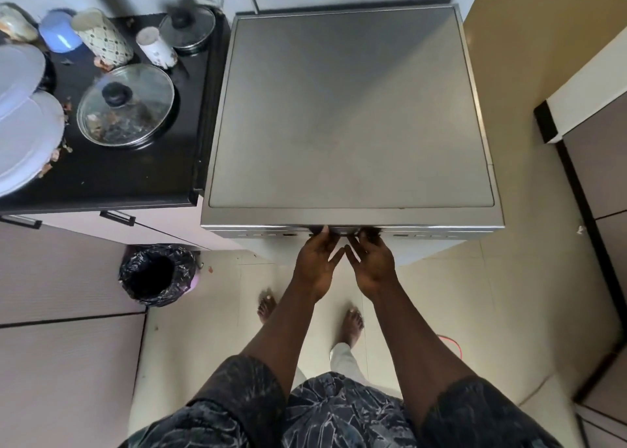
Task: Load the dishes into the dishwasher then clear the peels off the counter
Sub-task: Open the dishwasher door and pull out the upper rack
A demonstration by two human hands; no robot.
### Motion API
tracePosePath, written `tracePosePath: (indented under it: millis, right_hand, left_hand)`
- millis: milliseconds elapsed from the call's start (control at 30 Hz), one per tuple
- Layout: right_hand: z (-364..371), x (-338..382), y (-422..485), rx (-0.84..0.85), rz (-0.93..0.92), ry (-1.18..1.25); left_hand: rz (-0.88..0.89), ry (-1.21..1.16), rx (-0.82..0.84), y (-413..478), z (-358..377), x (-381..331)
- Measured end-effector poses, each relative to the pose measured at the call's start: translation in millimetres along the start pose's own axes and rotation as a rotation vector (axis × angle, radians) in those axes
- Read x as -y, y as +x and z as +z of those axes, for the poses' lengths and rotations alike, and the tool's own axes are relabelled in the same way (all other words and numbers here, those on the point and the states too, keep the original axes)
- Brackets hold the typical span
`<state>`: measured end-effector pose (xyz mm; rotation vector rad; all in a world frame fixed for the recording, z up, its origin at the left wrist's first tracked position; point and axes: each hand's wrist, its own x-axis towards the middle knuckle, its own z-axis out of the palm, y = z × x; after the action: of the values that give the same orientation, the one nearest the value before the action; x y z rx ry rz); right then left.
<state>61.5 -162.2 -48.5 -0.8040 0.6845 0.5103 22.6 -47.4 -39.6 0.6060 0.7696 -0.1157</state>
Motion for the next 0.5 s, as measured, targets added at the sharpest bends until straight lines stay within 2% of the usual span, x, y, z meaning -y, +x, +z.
tracePosePath:
  millis: [167,500]
  right_hand:
    - [-10.2,1.6,3.3,0.066,-0.004,-0.031]
    - [-7.9,-4.1,5.5,-0.004,-0.087,-0.234]
  left_hand:
    - [0.052,0.065,-0.015,9.1,-3.4,3.1]
    - [0.13,0.231,-0.12,19.1,-4.6,12.1]
